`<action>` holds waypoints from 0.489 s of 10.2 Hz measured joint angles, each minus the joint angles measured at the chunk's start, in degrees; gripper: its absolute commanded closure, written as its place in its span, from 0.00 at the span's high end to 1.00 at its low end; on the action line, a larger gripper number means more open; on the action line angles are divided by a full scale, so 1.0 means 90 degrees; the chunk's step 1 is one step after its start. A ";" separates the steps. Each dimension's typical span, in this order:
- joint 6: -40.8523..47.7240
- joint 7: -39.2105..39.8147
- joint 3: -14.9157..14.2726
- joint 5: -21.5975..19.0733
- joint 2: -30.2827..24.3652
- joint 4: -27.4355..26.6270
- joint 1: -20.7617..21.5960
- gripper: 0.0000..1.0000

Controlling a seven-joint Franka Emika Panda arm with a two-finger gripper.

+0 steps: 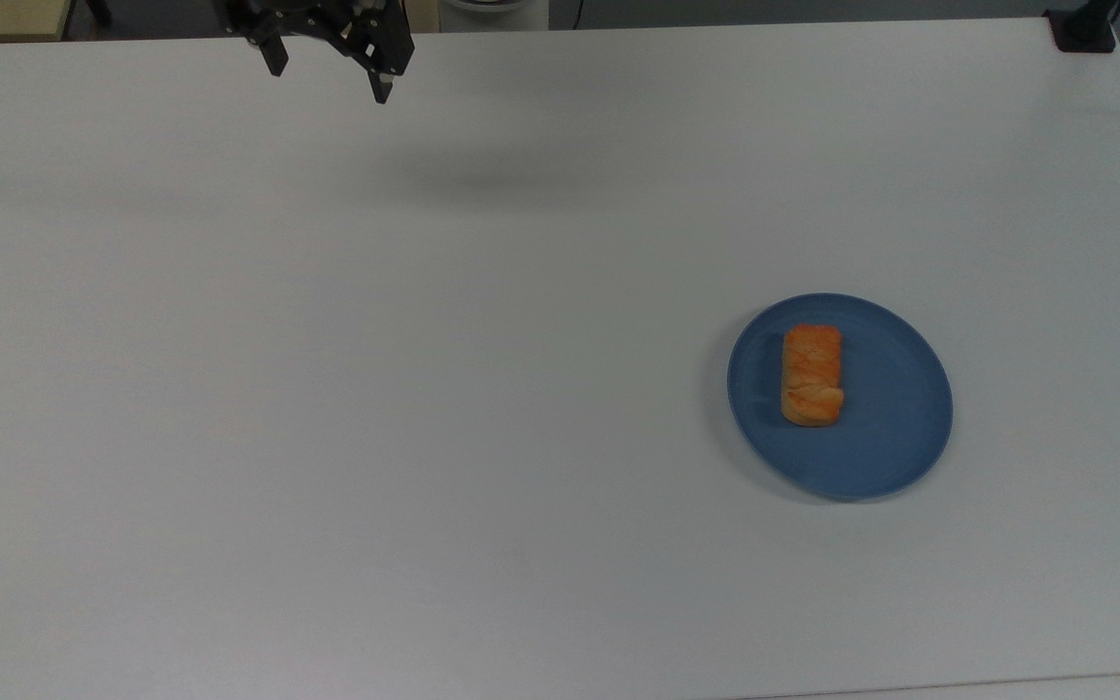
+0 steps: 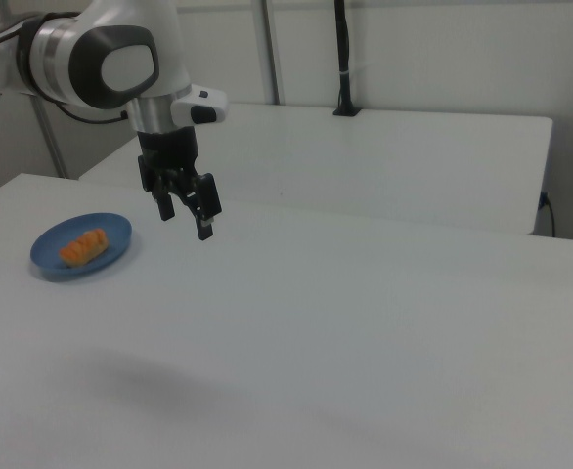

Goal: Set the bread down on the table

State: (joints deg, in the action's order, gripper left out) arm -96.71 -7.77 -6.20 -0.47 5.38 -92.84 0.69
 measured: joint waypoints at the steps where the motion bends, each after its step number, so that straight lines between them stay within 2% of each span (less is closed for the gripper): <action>1: -0.0095 0.0000 0.0000 0.0000 0.0038 0.0000 0.0000 1.00; 5: -0.0212 0.0019 0.0026 -0.0058 0.0090 0.0095 0.0130 1.00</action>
State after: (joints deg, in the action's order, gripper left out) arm -98.62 -7.59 -5.96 -0.99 6.19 -91.98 1.86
